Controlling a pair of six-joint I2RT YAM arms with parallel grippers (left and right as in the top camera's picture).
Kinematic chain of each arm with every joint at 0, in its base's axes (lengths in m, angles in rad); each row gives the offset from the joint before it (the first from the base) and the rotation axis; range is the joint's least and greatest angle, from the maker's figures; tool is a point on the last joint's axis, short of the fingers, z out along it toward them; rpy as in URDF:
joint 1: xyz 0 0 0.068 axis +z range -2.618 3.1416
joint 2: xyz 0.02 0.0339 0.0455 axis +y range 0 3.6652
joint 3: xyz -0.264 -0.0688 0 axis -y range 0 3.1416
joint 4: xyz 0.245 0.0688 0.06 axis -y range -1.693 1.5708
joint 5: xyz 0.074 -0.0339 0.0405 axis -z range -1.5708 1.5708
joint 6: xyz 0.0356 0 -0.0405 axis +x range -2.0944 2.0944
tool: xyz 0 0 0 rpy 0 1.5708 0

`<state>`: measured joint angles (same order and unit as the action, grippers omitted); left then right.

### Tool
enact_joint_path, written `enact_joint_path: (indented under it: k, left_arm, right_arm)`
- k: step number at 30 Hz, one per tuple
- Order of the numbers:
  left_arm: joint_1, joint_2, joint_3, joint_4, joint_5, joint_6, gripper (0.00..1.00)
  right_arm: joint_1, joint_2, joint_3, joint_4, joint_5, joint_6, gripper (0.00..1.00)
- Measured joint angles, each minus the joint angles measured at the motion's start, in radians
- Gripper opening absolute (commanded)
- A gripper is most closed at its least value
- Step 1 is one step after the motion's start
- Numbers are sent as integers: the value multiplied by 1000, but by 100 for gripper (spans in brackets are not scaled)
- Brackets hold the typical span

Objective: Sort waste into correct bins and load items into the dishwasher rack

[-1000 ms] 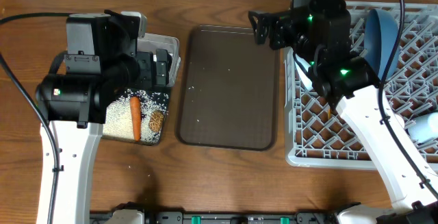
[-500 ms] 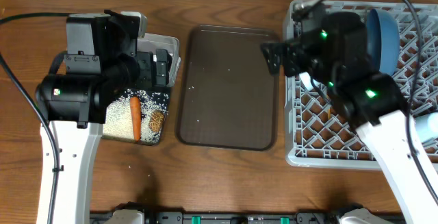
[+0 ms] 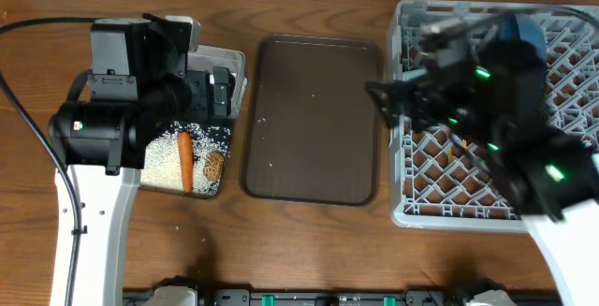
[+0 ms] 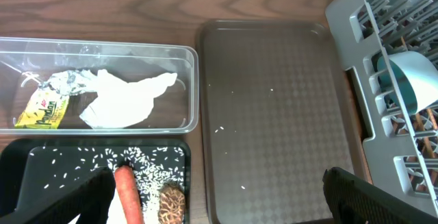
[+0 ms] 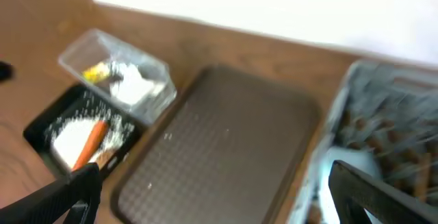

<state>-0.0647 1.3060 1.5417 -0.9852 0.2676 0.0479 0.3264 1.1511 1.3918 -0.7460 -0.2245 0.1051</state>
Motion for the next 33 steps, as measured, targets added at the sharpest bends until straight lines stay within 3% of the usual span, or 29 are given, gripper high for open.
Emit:
enact_joint_path:
  k: [7,12,16,24,33]
  left_arm:
    - [0,0,0,0,0,0,98]
    - [0,0,0,0,0,0,98]
    - [0,0,0,0,0,0,98]
    - [0,0,0,0,0,0,98]
    - [0,0,0,0,0,0,98]
  right_arm:
    - [-22,-218,3,-145,34,-108,99]
    - [-22,-300,1,-289,98,-118,99]
    - [-22,-374,-34,-308,158,-118,99]
    - [-78,-621,-303,-112,235,-121,99]
    - [-87,-905,-763,130,246,-121,99]
